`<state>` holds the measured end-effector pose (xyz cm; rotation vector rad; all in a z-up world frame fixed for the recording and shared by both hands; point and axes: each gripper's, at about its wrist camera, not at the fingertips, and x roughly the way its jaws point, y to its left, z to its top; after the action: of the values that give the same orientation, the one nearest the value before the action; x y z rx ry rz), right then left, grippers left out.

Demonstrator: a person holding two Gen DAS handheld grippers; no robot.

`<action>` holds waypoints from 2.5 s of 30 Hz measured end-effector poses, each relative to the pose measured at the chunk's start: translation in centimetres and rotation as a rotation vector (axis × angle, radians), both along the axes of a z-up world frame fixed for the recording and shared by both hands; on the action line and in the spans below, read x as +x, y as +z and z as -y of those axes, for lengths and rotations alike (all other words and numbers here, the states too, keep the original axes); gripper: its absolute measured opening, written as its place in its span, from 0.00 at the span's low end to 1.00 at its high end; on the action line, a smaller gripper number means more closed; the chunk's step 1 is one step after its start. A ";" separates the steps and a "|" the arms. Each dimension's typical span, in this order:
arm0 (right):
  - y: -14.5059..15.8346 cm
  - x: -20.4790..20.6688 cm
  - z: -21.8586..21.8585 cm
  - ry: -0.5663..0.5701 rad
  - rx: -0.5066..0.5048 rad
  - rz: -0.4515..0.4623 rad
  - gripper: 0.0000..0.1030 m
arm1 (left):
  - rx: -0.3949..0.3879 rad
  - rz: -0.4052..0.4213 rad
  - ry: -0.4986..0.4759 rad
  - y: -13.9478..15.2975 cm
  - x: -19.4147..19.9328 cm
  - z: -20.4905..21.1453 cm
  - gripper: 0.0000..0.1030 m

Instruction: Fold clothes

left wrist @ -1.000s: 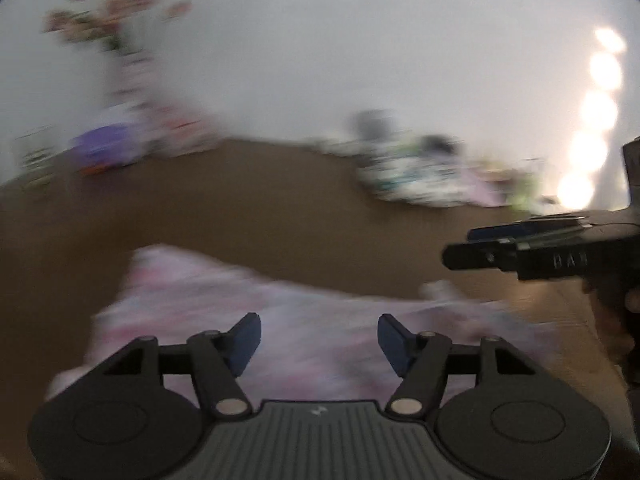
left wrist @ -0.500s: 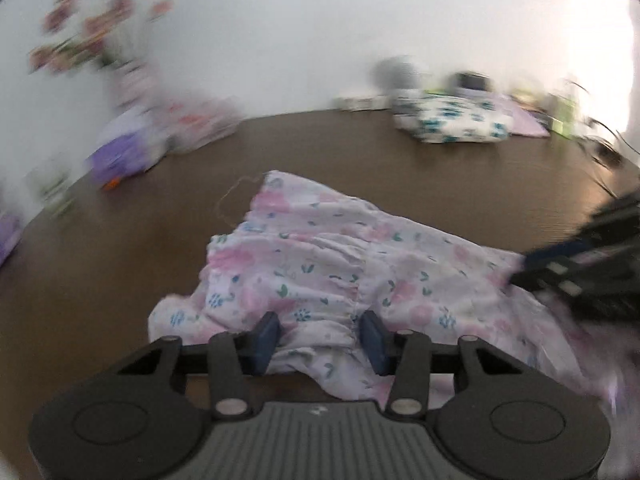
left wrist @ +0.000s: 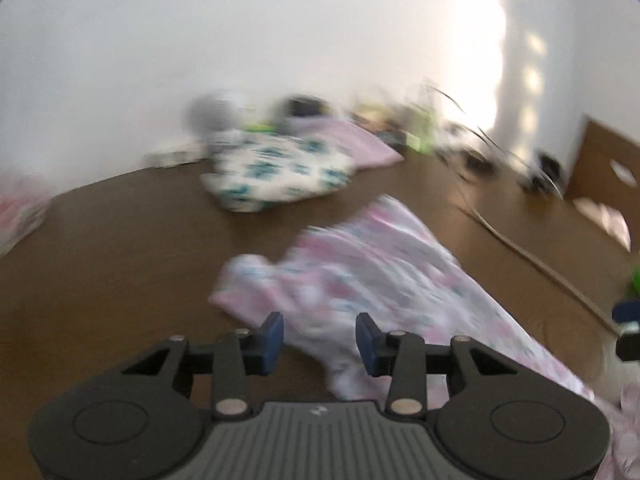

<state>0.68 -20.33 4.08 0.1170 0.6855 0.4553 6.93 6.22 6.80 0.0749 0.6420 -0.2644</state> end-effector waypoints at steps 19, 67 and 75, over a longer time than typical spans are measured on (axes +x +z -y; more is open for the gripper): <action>-2.9 4.1 -4.8 0.031 -0.191 0.027 0.22 | -0.102 -0.095 0.016 -2.2 7.5 3.6 0.23; -0.9 -6.8 4.6 0.209 0.579 0.095 0.05 | -0.498 -0.031 -0.040 1.6 -17.2 1.5 0.10; -3.2 -4.5 3.5 0.059 0.450 -0.032 0.59 | -0.568 -0.146 0.052 -3.3 -14.0 1.3 0.32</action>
<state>-3.77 -23.80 0.90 0.5303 0.6098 0.6605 -7.07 4.96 3.54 -0.5095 0.6918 -0.3959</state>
